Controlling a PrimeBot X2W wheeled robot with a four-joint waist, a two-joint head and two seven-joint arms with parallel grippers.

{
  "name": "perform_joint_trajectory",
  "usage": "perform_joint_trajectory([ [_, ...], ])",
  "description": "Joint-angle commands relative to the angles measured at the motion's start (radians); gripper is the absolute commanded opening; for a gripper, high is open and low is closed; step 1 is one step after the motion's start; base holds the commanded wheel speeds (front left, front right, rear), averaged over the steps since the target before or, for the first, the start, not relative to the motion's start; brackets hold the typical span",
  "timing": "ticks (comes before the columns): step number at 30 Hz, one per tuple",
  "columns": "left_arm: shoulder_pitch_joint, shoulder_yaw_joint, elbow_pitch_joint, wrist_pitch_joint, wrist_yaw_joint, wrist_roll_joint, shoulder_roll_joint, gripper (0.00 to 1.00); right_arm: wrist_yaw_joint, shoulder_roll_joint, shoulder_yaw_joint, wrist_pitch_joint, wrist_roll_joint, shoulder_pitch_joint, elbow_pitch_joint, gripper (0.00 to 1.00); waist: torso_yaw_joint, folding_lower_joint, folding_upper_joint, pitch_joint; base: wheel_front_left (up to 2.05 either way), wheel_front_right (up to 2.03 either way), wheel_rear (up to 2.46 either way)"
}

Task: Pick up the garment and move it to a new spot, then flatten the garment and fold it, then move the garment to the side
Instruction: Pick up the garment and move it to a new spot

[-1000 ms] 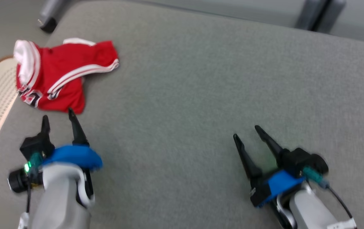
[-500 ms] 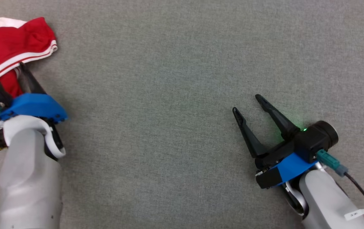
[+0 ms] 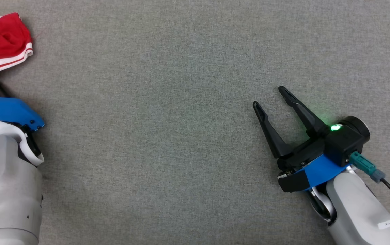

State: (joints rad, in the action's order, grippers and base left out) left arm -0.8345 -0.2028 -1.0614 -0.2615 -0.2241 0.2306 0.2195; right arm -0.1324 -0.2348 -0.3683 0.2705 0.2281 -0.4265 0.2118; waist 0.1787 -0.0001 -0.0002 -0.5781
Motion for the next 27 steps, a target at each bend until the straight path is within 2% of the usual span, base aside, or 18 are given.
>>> perform_joint_trajectory([
  [1,-0.019,-0.002,-0.038,0.000,0.016,0.012,0.003,0.00,0.003,-0.041,0.024,-0.011,0.011,0.020,0.061,1.00,-0.001,0.0001,0.0002,-0.001,0.00,0.00,0.00],
  [6,-0.039,0.009,-0.043,-0.003,0.043,0.007,0.008,0.00,0.003,-0.029,0.032,-0.011,0.012,0.014,0.064,1.00,-0.003,0.0001,0.0002,0.014,0.00,0.00,0.00],
  [12,-0.053,0.034,0.115,-0.005,0.095,-0.034,0.005,0.00,0.002,0.015,0.028,-0.009,0.013,0.019,0.066,1.00,-0.015,0.0001,0.0002,0.073,0.00,0.00,0.00],
  [19,-0.041,0.118,0.269,-0.005,0.136,-0.108,-0.077,0.00,0.002,0.079,0.037,-0.006,0.018,0.044,0.098,1.00,-0.061,0.0001,0.0002,0.189,0.00,0.00,0.00],
  [27,0.039,0.230,0.347,-0.005,0.192,-0.132,-0.152,0.00,0.002,0.143,0.054,-0.006,0.023,0.075,0.145,1.00,-0.186,0.0001,0.0002,0.297,0.00,0.00,0.00],
])
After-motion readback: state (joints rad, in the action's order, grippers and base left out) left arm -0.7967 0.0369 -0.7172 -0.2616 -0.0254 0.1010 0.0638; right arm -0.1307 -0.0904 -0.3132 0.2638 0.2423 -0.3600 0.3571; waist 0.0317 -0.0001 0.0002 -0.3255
